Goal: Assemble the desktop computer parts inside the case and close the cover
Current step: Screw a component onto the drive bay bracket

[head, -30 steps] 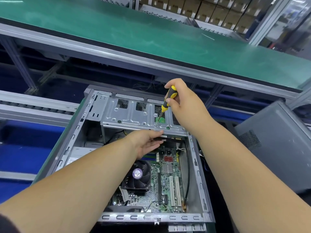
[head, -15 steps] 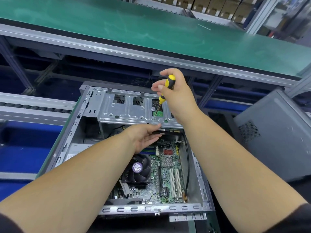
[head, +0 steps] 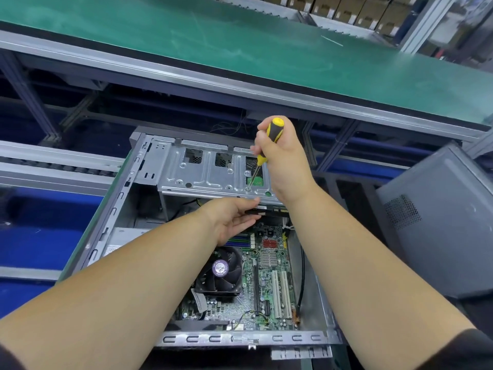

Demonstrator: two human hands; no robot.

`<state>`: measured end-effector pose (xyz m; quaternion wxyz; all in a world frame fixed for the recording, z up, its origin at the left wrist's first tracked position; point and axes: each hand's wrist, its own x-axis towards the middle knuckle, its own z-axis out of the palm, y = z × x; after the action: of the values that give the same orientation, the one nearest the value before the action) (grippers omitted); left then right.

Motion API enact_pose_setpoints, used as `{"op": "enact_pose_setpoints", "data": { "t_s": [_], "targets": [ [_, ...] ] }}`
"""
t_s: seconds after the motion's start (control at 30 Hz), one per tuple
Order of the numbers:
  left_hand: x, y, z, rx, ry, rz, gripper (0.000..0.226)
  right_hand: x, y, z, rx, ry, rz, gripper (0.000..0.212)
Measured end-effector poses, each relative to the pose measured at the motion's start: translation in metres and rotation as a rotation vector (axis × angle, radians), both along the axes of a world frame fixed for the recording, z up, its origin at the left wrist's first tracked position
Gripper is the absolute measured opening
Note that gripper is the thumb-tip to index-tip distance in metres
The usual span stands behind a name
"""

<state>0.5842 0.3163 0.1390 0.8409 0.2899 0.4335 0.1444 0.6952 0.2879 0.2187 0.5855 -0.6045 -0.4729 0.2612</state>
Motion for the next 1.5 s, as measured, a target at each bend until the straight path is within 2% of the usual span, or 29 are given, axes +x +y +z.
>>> {"op": "enact_pose_setpoints", "data": {
  "t_s": [0.03, 0.1, 0.2, 0.37, 0.47, 0.53, 0.63, 0.67, 0.87, 1.0, 1.13, 1.2, 1.33, 1.5],
  "targets": [
    [0.000, 0.000, 0.000, 0.001, 0.000, 0.001, 0.034, -0.003, 0.002, -0.002, 0.024, 0.101, 0.013, 0.010],
    [0.000, 0.001, 0.000, 0.000, 0.001, 0.003, 0.032, -0.005, 0.003, -0.005, 0.098, 0.261, 0.046, 0.031],
    [0.001, 0.001, -0.001, 0.002, 0.010, 0.003, 0.035, -0.002, 0.003, -0.012, 0.186, 0.337, 0.039, 0.039],
    [0.002, 0.002, -0.002, -0.004, 0.012, 0.003, 0.028, -0.001, 0.003, -0.016, 0.202, 0.265, 0.041, 0.009],
    [0.002, 0.002, -0.003, -0.009, 0.008, -0.004, 0.033, -0.004, 0.004, -0.015, 0.175, 0.205, 0.066, 0.012],
    [0.002, 0.003, -0.002, -0.016, 0.005, -0.007, 0.038, -0.007, 0.003, -0.013, 0.167, 0.233, 0.083, 0.012],
    [0.002, 0.002, -0.001, -0.022, 0.004, -0.009, 0.038, -0.007, 0.000, -0.012, 0.207, 0.273, 0.123, 0.039],
    [0.002, 0.002, -0.001, -0.021, 0.007, -0.009, 0.038, -0.006, -0.001, -0.012, 0.213, 0.276, 0.132, 0.040],
    [0.002, 0.001, 0.002, -0.020, 0.011, -0.009, 0.047, -0.008, 0.001, -0.009, 0.241, 0.300, 0.172, 0.005],
    [0.002, 0.002, 0.002, -0.024, 0.010, -0.013, 0.043, -0.010, 0.000, -0.009, 0.242, 0.293, 0.118, 0.006],
    [0.002, 0.002, 0.002, -0.027, 0.008, -0.011, 0.046, -0.008, -0.003, -0.008, 0.258, 0.343, 0.105, 0.035],
    [0.002, 0.002, 0.002, -0.025, 0.010, -0.012, 0.049, -0.008, -0.003, -0.008, 0.231, 0.332, 0.112, 0.031],
    [0.002, 0.001, 0.002, -0.017, 0.011, -0.015, 0.050, -0.009, 0.000, -0.009, 0.228, 0.309, 0.117, 0.006],
    [0.002, 0.003, 0.001, -0.019, 0.014, -0.026, 0.037, -0.011, 0.000, -0.011, 0.214, 0.237, 0.116, 0.010]
  ]
}}
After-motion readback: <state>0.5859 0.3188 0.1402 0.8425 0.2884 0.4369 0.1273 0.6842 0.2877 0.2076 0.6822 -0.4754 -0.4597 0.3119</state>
